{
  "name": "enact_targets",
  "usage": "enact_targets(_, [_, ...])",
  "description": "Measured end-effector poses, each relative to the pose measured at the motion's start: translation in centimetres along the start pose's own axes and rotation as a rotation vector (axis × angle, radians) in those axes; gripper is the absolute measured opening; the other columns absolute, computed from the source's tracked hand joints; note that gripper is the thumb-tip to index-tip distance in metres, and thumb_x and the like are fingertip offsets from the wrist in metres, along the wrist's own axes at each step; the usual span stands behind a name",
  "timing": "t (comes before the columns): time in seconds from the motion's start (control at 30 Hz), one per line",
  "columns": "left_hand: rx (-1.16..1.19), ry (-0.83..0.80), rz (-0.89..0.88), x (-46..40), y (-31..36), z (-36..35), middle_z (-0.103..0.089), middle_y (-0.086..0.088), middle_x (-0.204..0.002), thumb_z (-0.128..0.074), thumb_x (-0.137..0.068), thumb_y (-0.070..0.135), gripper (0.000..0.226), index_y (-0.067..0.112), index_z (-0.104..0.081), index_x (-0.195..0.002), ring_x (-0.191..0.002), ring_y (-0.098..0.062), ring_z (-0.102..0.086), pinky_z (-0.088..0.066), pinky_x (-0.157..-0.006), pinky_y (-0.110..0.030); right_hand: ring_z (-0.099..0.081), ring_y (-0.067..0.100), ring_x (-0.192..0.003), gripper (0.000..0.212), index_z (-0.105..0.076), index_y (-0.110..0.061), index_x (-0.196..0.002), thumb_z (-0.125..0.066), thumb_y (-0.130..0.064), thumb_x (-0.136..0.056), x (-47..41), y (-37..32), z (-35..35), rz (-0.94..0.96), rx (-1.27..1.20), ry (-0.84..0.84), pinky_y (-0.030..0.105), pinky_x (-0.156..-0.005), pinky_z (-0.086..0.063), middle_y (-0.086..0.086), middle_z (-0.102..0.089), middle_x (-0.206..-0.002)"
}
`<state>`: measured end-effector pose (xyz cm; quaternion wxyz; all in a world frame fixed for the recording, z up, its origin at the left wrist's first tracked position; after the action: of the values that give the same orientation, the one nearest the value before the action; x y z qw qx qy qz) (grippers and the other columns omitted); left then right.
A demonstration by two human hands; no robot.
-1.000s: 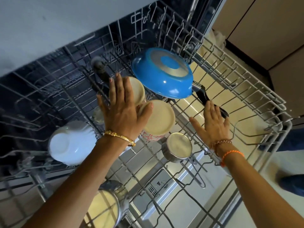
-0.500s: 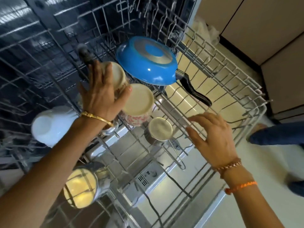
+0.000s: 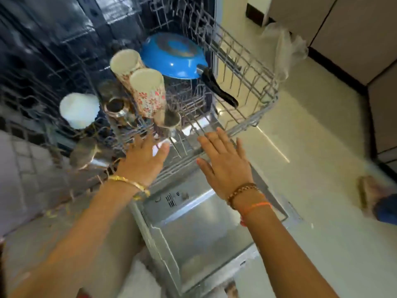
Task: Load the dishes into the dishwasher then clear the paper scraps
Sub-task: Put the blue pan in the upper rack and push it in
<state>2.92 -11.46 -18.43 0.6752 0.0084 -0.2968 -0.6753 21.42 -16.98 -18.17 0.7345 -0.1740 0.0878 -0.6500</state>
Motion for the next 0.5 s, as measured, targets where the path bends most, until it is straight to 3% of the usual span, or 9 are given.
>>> enact_targets(0.1, [-0.147, 0.079, 0.068, 3.2, 0.7, -2.3, -0.025, -0.015, -0.152, -0.008, -0.085, 0.071, 0.083, 0.017, -0.035, -0.142, -0.140, -0.030, -0.023, -0.027, -0.111, -0.047, 0.003, 0.011, -0.144, 0.049, -0.014, -0.029, -0.147, -0.024, -0.038, -0.100, -0.1, 0.4, 1.0, 0.008, 0.034, -0.072, 0.048, -0.114, 0.007, -0.010, -0.011, -0.155])
enact_targets(0.17, [-0.241, 0.208, 0.029, 4.2, 1.2, -2.9, -0.047, -0.012, -0.139, -0.003, -0.082, 0.071, 0.088, 0.015, -0.051, -0.130, -0.129, -0.030, -0.042, -0.044, -0.097, -0.046, -0.006, 0.012, -0.144, 0.046, -0.029, -0.026, -0.142, -0.024, -0.039, -0.099, -0.6, 0.1, 1.5, 0.002, 0.057, -0.039, 0.046, -0.114, 0.008, -0.007, -0.026, -0.151])
enact_targets(0.23, [-0.270, 0.313, 0.019, 4.6, 1.8, -2.9, -0.064, -0.008, -0.117, -0.004, -0.083, 0.068, 0.083, 0.017, -0.062, -0.115, -0.106, -0.029, -0.060, -0.052, -0.075, -0.036, -0.024, 0.016, -0.139, 0.050, -0.053, -0.020, -0.124, -0.021, -0.048, -0.097, -1.3, -0.3, 1.5, -0.025, 0.049, 0.021, 0.043, -0.115, 0.005, -0.001, -0.047, -0.138])
enact_targets(0.3, [-0.305, 0.298, 0.083, 4.9, 2.2, -3.0, -0.069, -0.007, -0.096, -0.014, -0.089, 0.066, 0.071, 0.018, -0.065, -0.101, -0.090, -0.029, -0.065, -0.042, -0.063, -0.027, -0.049, 0.023, -0.118, 0.063, -0.068, -0.014, -0.091, -0.020, -0.055, -0.090, -2.0, -0.6, 1.0, -0.064, -0.026, 0.159, 0.044, -0.115, -0.010, 0.005, -0.065, -0.108])
enact_targets(0.37, [-0.395, 0.275, 0.068, 4.6, 2.3, -3.3, -0.069, -0.007, -0.090, -0.018, -0.091, 0.060, 0.063, 0.019, -0.066, -0.096, -0.089, -0.027, -0.065, -0.036, -0.062, -0.026, -0.059, 0.029, -0.090, 0.056, -0.066, -0.014, -0.070, -0.030, -0.054, -0.085, -2.4, -0.2, 0.1, -0.027, -0.071, 0.366, 0.049, -0.107, -0.032, 0.006, -0.067, -0.080])
enact_targets(0.43, [-0.435, 0.227, -0.002, 4.4, 1.5, -3.0, -0.069, -0.007, -0.091, -0.017, -0.090, 0.060, 0.062, 0.021, -0.064, -0.101, -0.090, -0.025, -0.065, -0.036, -0.063, -0.025, -0.059, 0.028, -0.080, 0.047, -0.064, -0.015, -0.069, -0.039, -0.053, -0.083, -2.3, 0.3, -1.3, 0.037, -0.022, 0.445, 0.049, -0.097, -0.040, 0.003, -0.064, -0.073])
enact_targets(0.5, [-0.440, 0.184, -0.060, 4.4, 1.2, -2.7, -0.068, -0.007, -0.094, -0.016, -0.090, 0.060, 0.062, 0.019, -0.060, -0.107, -0.091, -0.025, -0.064, -0.036, -0.062, -0.026, -0.058, 0.028, -0.080, 0.042, -0.062, -0.015, -0.074, -0.042, -0.050, -0.084, -2.1, 0.6, -2.2, 0.080, 0.113, 0.503, 0.046, -0.098, -0.034, 0.004, -0.061, -0.075])
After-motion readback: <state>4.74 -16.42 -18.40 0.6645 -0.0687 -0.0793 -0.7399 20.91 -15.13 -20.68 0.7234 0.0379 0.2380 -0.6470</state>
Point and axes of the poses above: each hand's wrist, its own x-axis away from the middle knuckle, its own z-axis out of the back of the hand, y = z × x, the point moved 1 cm from there along -x, towards the middle knuckle
